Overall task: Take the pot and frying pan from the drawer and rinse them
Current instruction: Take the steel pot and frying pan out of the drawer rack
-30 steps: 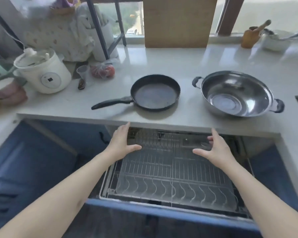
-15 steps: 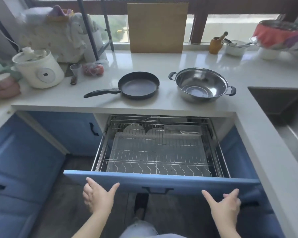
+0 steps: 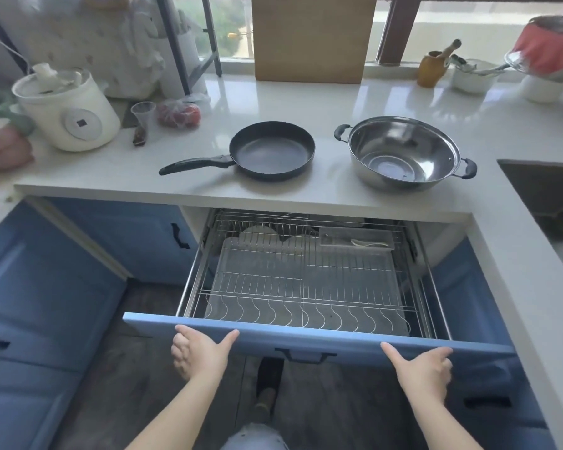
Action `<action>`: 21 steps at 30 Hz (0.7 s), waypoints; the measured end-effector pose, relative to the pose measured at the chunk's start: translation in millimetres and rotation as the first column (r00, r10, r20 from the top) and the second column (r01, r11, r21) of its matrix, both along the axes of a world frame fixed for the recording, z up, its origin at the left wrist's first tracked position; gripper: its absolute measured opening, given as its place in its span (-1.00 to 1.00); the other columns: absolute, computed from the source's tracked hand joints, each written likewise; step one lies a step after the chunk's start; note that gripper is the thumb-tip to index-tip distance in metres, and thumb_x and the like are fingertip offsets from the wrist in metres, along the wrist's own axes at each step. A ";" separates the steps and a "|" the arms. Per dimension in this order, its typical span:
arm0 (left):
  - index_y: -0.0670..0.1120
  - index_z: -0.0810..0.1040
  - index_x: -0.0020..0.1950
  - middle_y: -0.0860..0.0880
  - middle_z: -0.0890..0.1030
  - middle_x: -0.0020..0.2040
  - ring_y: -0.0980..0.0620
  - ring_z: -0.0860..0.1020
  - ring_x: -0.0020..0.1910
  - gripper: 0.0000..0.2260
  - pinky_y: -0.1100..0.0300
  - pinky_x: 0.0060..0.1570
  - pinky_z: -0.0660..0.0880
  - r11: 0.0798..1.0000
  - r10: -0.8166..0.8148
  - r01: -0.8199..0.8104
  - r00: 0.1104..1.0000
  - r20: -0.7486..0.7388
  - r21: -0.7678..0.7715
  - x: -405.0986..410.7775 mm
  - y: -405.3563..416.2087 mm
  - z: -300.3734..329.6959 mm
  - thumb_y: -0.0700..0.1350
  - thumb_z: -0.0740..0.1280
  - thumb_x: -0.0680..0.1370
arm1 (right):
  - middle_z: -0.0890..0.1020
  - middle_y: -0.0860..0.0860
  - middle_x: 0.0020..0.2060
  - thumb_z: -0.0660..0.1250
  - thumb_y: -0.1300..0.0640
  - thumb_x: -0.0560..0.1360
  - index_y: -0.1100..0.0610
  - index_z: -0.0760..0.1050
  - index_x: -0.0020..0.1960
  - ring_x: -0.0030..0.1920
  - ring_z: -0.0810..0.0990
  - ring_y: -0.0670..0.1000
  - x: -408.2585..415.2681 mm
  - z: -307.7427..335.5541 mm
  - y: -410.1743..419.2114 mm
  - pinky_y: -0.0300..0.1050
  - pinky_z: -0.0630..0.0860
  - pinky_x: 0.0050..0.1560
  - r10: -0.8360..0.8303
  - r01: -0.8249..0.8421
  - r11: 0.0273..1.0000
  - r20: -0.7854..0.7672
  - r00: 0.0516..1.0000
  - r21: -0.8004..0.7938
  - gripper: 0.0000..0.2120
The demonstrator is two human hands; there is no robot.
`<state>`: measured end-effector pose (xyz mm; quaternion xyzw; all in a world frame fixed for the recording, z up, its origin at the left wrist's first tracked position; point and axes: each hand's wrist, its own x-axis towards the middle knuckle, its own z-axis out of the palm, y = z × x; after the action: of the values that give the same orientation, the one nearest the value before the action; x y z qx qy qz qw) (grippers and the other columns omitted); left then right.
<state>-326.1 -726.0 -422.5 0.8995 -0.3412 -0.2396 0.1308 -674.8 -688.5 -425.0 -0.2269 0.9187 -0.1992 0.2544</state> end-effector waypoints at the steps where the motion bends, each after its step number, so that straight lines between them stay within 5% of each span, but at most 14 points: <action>1: -0.30 -0.07 0.56 -0.26 0.25 0.45 -0.24 0.22 0.44 0.14 -0.08 0.37 0.23 1.000 -0.001 0.001 1.000 -0.001 0.003 -0.6 -5.6 0.3 0.28 0.50 0.32 | 0.39 0.35 0.28 0.60 -0.19 0.22 0.35 0.10 0.43 0.30 0.39 0.36 -0.5 -1.1 -5.9 0.31 0.47 0.10 -0.004 0.004 1.000 -0.002 1.000 0.007 0.09; 21: -0.24 -0.08 0.57 -0.21 0.19 0.50 -0.19 0.18 0.47 0.06 -0.06 0.42 0.20 0.995 -0.098 0.098 0.995 0.011 0.037 -9.1 -158.1 8.3 0.32 0.41 0.39 | 0.38 0.35 0.28 0.53 -0.23 0.30 0.27 0.13 0.40 0.28 0.40 0.38 -12.3 1.3 -161.1 0.35 0.47 0.12 -0.001 0.002 0.999 -0.033 0.999 0.040 -0.04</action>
<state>-335.2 -884.0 -414.2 0.8853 -0.3814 -0.2463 0.1003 -687.1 -849.6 -423.7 -0.2244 0.9268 -0.1769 0.2435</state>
